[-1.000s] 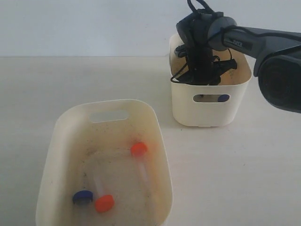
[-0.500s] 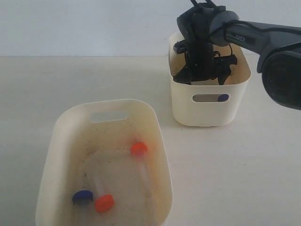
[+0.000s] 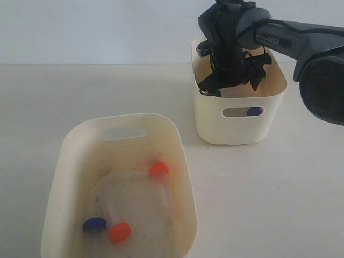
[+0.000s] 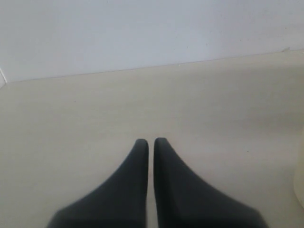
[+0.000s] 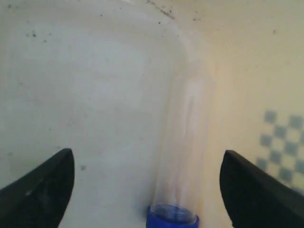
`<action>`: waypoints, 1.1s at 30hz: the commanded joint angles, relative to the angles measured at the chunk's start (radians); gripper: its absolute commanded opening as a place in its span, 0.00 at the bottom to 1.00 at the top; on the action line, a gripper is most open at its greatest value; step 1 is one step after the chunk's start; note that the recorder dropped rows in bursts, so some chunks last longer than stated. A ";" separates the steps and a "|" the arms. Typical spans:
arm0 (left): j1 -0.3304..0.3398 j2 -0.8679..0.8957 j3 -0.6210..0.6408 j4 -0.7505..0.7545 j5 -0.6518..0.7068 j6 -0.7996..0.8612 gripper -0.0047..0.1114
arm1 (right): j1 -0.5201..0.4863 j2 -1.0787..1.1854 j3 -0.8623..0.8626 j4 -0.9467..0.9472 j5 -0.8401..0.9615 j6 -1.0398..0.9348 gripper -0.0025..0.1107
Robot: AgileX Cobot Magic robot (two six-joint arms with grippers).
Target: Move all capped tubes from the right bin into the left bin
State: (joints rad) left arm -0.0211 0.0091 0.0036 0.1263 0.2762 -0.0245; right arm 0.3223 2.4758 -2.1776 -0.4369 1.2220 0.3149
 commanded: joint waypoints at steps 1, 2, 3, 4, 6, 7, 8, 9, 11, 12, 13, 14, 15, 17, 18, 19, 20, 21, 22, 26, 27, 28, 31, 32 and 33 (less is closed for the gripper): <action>0.001 0.000 -0.004 -0.011 -0.015 -0.012 0.08 | -0.001 0.017 0.002 -0.007 -0.001 0.016 0.71; 0.001 0.000 -0.004 -0.011 -0.015 -0.012 0.08 | -0.001 0.019 0.002 -0.007 -0.001 0.019 0.71; 0.001 0.000 -0.004 -0.011 -0.015 -0.012 0.08 | -0.001 0.022 0.002 -0.007 -0.001 0.019 0.71; 0.001 0.000 -0.004 -0.011 -0.015 -0.012 0.08 | -0.001 0.027 0.002 -0.007 -0.001 0.019 0.71; 0.001 0.000 -0.004 -0.011 -0.015 -0.012 0.08 | -0.001 0.033 0.002 -0.007 -0.001 0.025 0.71; 0.001 0.000 -0.004 -0.011 -0.015 -0.012 0.08 | -0.001 0.037 0.002 -0.007 -0.001 0.028 0.71; 0.001 0.000 -0.004 -0.011 -0.015 -0.012 0.08 | -0.001 0.042 0.002 -0.007 -0.001 0.030 0.71; 0.001 0.000 -0.004 -0.011 -0.015 -0.012 0.08 | -0.001 0.048 0.002 -0.007 -0.001 0.030 0.71; 0.001 0.000 -0.004 -0.011 -0.015 -0.012 0.08 | -0.001 0.060 0.002 -0.007 -0.001 0.030 0.71; 0.001 0.000 -0.004 -0.011 -0.015 -0.012 0.08 | -0.001 0.066 0.002 -0.007 -0.001 0.030 0.71; 0.001 0.000 -0.004 -0.011 -0.015 -0.012 0.08 | -0.001 0.071 0.002 -0.007 -0.001 0.033 0.71; 0.001 0.000 -0.004 -0.011 -0.015 -0.012 0.08 | -0.001 0.079 0.002 -0.007 -0.001 0.035 0.71; 0.001 0.000 -0.004 -0.011 -0.015 -0.012 0.08 | -0.001 0.082 0.002 -0.007 -0.001 0.035 0.71; 0.001 0.000 -0.004 -0.011 -0.015 -0.012 0.08 | -0.001 0.094 0.002 -0.007 -0.001 0.035 0.71; 0.001 0.000 -0.004 -0.011 -0.015 -0.012 0.08 | -0.001 0.096 0.002 -0.007 -0.001 0.035 0.71; 0.001 0.000 -0.004 -0.011 -0.015 -0.012 0.08 | -0.001 0.099 0.002 -0.007 -0.001 0.041 0.71; 0.001 0.000 -0.004 -0.011 -0.015 -0.012 0.08 | -0.001 0.099 0.002 -0.007 -0.001 0.044 0.71; 0.001 0.000 -0.004 -0.011 -0.015 -0.012 0.08 | -0.001 0.099 0.002 -0.007 -0.001 0.044 0.71; 0.001 0.000 -0.004 -0.011 -0.015 -0.012 0.08 | -0.001 0.099 0.002 -0.007 -0.001 0.044 0.71; 0.001 0.000 -0.004 -0.011 -0.015 -0.012 0.08 | -0.001 0.099 0.002 -0.009 -0.001 0.046 0.71; 0.001 0.000 -0.004 -0.011 -0.015 -0.012 0.08 | -0.001 0.099 0.002 -0.009 -0.001 0.046 0.69; 0.001 0.000 -0.004 -0.011 -0.015 -0.012 0.08 | -0.001 0.099 0.002 -0.009 -0.001 0.046 0.65; 0.001 0.000 -0.004 -0.011 -0.015 -0.012 0.08 | -0.001 0.099 0.002 -0.007 -0.001 0.042 0.47; 0.001 0.000 -0.004 -0.011 -0.015 -0.012 0.08 | -0.001 0.099 0.002 -0.003 -0.001 0.038 0.40; 0.001 0.000 -0.004 -0.011 -0.015 -0.012 0.08 | -0.001 0.099 0.002 0.002 -0.001 0.035 0.36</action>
State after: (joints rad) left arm -0.0211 0.0091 0.0036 0.1263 0.2762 -0.0245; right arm 0.3278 2.5397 -2.1900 -0.4911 1.2218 0.3524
